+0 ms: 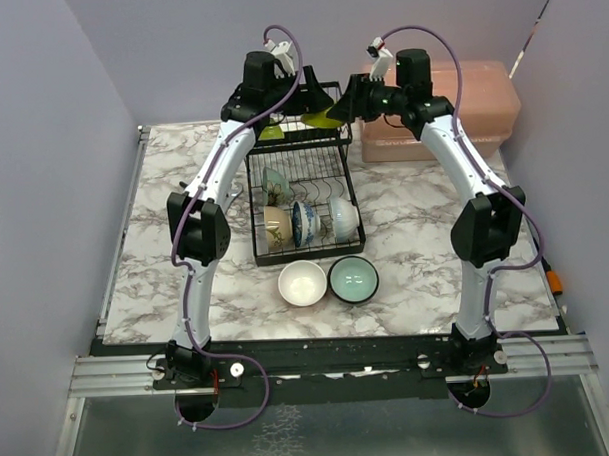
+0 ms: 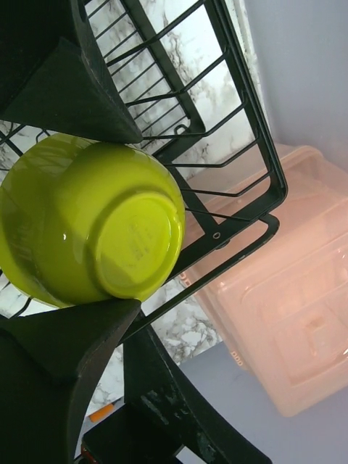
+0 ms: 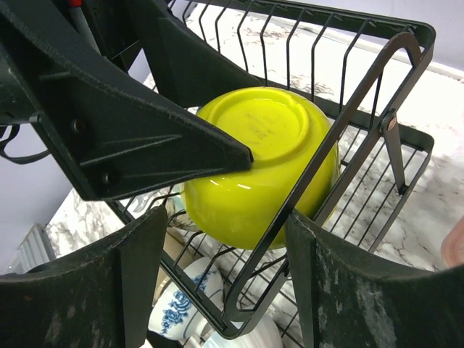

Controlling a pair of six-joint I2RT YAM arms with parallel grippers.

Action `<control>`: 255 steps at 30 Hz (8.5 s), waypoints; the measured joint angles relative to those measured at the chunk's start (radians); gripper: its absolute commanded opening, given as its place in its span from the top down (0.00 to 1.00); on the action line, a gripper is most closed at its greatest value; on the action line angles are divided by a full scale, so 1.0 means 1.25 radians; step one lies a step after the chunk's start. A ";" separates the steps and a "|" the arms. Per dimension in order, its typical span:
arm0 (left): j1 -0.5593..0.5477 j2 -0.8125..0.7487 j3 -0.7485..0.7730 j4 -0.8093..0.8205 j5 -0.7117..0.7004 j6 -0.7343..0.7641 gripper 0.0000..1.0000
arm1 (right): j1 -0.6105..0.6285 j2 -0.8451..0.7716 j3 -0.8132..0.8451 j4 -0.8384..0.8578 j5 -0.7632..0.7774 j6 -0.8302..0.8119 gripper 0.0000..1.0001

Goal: Load the bowls into the dish rack
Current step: Turn the bowl upside down on the dish rack, then pick up the bowl from the center of the board.

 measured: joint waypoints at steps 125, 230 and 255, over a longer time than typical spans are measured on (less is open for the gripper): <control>0.082 -0.793 -0.884 0.114 -0.253 0.063 0.15 | 0.167 -0.085 0.012 -0.157 0.185 -0.291 0.27; -0.791 -0.626 -1.177 -0.115 -0.719 0.139 1.00 | -0.080 -0.605 -1.093 0.153 -0.037 0.137 0.14; -0.607 -0.923 -1.213 0.233 -0.354 -0.038 1.00 | -0.080 -0.676 -1.088 0.146 -0.083 0.121 0.00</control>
